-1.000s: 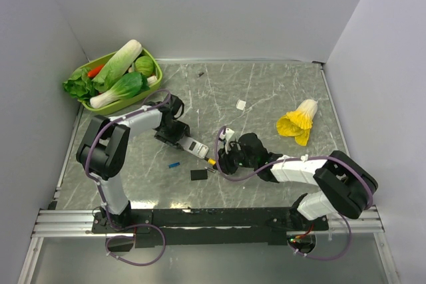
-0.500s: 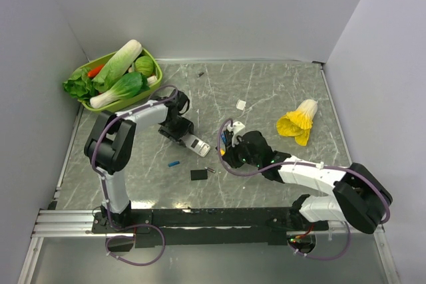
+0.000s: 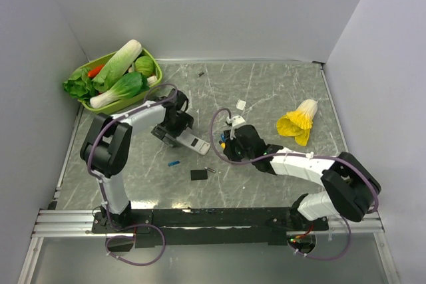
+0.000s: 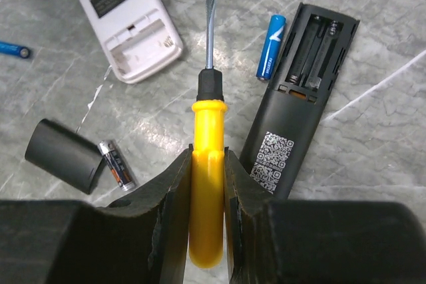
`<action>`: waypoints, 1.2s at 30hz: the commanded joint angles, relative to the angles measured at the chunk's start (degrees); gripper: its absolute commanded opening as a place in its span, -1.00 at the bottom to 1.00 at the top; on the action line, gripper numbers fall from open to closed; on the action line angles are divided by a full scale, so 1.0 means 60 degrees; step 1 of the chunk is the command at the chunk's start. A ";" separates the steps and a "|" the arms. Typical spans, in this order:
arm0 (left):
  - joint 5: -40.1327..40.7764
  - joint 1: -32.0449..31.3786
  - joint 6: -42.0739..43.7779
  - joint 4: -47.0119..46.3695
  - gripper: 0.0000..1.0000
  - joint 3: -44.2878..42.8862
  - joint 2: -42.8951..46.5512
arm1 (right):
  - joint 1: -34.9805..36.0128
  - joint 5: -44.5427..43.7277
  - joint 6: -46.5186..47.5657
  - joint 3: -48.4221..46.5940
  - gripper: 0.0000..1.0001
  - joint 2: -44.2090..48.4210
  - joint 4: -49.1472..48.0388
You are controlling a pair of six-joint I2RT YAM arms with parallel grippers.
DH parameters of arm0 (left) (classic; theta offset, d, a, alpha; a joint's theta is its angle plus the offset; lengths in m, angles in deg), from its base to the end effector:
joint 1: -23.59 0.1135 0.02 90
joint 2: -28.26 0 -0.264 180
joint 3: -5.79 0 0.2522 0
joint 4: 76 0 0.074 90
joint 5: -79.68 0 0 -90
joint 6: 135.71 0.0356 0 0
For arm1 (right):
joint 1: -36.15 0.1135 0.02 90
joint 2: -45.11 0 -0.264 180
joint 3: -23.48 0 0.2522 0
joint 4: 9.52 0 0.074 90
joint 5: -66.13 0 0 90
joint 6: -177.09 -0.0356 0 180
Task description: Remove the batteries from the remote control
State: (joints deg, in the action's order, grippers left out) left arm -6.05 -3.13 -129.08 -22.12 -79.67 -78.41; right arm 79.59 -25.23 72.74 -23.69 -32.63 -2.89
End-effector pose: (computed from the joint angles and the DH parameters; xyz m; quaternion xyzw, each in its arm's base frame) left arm 0.3219 -0.1591 0.1693 -0.4744 0.8699 -0.0851 0.1046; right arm 0.1954 0.1839 0.1770 -0.2198 0.8683 0.2055 0.3944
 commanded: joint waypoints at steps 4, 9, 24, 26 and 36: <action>0.1220 0.0044 0.0928 -0.0474 0.99 0.0158 0.2101 | -0.0033 -0.0388 -0.0816 -0.1052 -0.98 -0.0900 0.0149; 0.1616 0.0117 0.1429 -0.0900 0.99 0.0597 0.3348 | 0.0142 -0.0094 -0.1429 -0.1023 -0.92 -0.1471 -0.0027; 0.1192 0.0117 0.3154 -0.3977 0.94 0.4114 0.8606 | 0.0450 0.0125 -0.1960 -0.1331 -0.07 -0.1211 0.0558; 0.1323 0.0117 0.3596 -0.3642 0.94 0.3763 0.8799 | 0.0450 0.0067 -0.1828 -0.1506 0.13 -0.0758 0.1070; -0.1383 0.0103 0.6745 -0.3943 0.94 0.3014 0.9033 | 0.0450 0.0168 -0.0628 -0.1537 1.00 0.3239 0.3196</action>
State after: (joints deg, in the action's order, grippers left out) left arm -3.91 -2.48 -99.49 -41.73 -60.15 -25.12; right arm 82.00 -25.65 64.08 -31.20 -23.80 12.10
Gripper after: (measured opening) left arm 0.972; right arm 0.996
